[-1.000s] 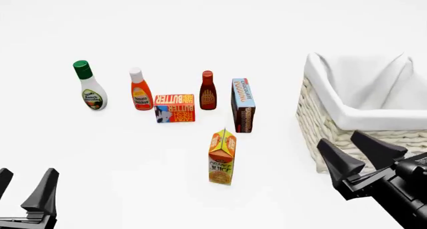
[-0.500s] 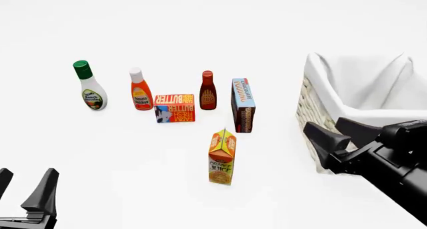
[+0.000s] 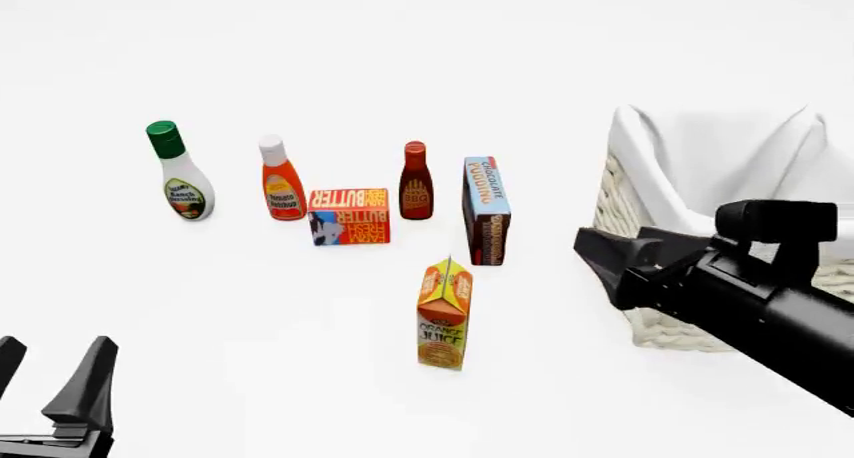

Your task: Pick the orange juice and place it in the basket.

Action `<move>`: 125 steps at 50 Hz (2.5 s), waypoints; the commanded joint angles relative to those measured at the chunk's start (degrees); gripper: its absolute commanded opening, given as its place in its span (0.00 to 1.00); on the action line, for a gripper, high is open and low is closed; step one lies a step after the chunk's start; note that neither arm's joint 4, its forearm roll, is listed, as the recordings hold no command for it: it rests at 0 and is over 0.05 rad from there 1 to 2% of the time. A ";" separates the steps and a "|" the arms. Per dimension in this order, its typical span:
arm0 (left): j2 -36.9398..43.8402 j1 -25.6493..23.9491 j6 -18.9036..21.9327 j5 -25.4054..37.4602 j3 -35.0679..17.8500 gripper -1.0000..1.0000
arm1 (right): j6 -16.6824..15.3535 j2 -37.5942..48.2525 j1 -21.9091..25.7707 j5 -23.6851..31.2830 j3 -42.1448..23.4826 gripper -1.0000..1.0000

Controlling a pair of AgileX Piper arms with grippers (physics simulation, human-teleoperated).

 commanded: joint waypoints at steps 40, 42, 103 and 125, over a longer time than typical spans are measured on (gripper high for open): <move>0.00 0.00 0.00 0.00 0.00 1.00 | 14.67 10.98 2.46 11.75 -13.49 1.00; 0.00 0.00 0.00 0.00 0.00 1.00 | 15.57 11.64 2.21 11.69 -13.62 1.00; 0.00 0.00 0.00 0.00 0.00 1.00 | 30.29 25.37 2.71 0.50 -11.13 1.00; 0.00 0.00 0.00 0.00 0.00 1.00 | 30.35 31.84 5.23 -0.46 -13.26 1.00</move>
